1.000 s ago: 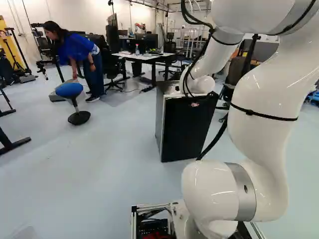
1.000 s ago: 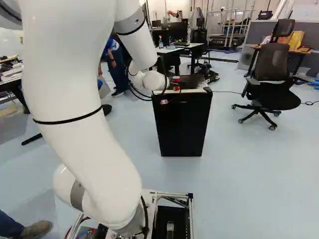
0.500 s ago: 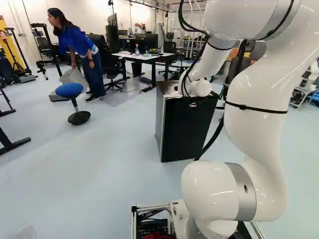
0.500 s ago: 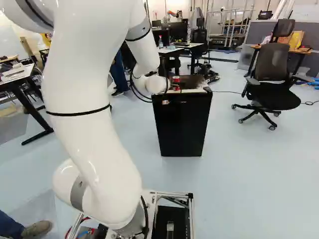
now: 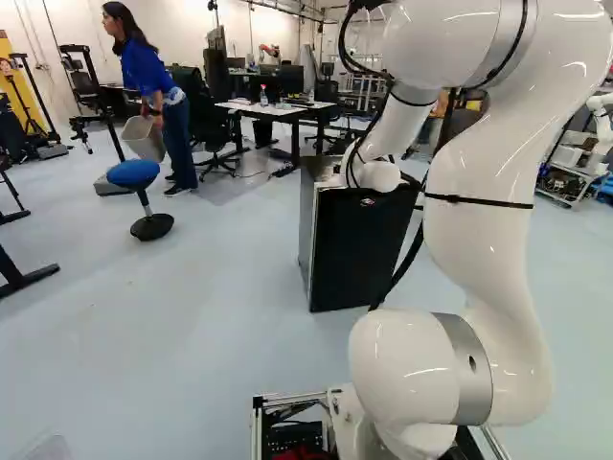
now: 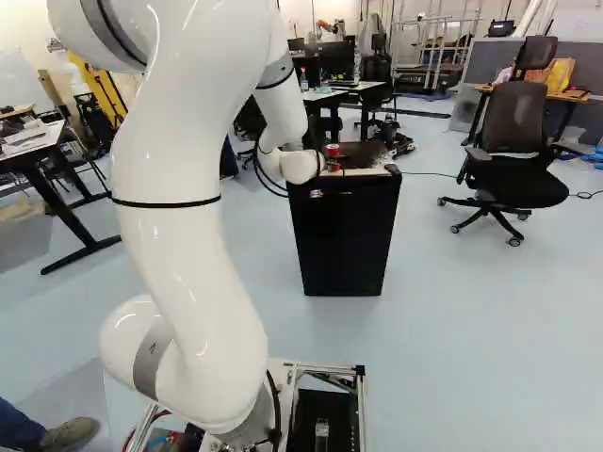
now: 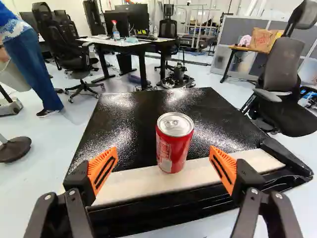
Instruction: Grab a drink from the fridge
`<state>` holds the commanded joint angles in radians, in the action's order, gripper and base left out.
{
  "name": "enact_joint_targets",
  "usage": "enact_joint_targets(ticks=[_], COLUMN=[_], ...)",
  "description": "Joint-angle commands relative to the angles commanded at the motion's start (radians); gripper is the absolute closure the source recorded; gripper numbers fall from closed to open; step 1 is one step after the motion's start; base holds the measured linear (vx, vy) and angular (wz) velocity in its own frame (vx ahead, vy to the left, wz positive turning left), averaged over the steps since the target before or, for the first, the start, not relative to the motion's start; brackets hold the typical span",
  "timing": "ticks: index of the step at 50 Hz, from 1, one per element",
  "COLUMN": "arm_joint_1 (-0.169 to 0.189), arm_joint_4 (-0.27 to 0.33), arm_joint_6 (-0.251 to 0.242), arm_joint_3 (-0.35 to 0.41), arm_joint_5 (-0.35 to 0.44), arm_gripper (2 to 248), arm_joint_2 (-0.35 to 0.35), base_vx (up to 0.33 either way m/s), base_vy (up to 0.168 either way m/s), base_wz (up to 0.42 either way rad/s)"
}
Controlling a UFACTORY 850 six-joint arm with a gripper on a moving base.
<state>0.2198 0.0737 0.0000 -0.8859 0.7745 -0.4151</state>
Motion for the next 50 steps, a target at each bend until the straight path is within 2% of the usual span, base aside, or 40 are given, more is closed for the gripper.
enact_joint_targets(ticks=[12,25,42,43,47,48,50], arm_joint_1=[0.008,0.013,0.017,0.017,0.017,0.017,0.017], arm_joint_4=[0.000,0.000,0.000,0.000,0.000,0.000,0.000], arm_joint_6=[0.000,0.000,0.000,0.000,0.000,0.000,0.000], arm_joint_3=[-0.025,-0.063,-0.092,-0.092,-0.092,-0.092,-0.092], arm_joint_5=[0.007,0.074,0.074,0.074,0.074,0.074,0.074], arm_gripper=[3,3,3,13,13,50,50], arm_joint_2=[-0.044,-0.093,-0.115,-0.115,-0.115,-0.115,-0.115], base_vx=[0.000,0.000,0.000,0.000,0.000,0.000,0.000], base_vy=[0.000,0.000,0.000,0.000,0.000,0.000,0.000], base_wz=[0.000,0.000,0.000,0.000,0.000,0.000,0.000])
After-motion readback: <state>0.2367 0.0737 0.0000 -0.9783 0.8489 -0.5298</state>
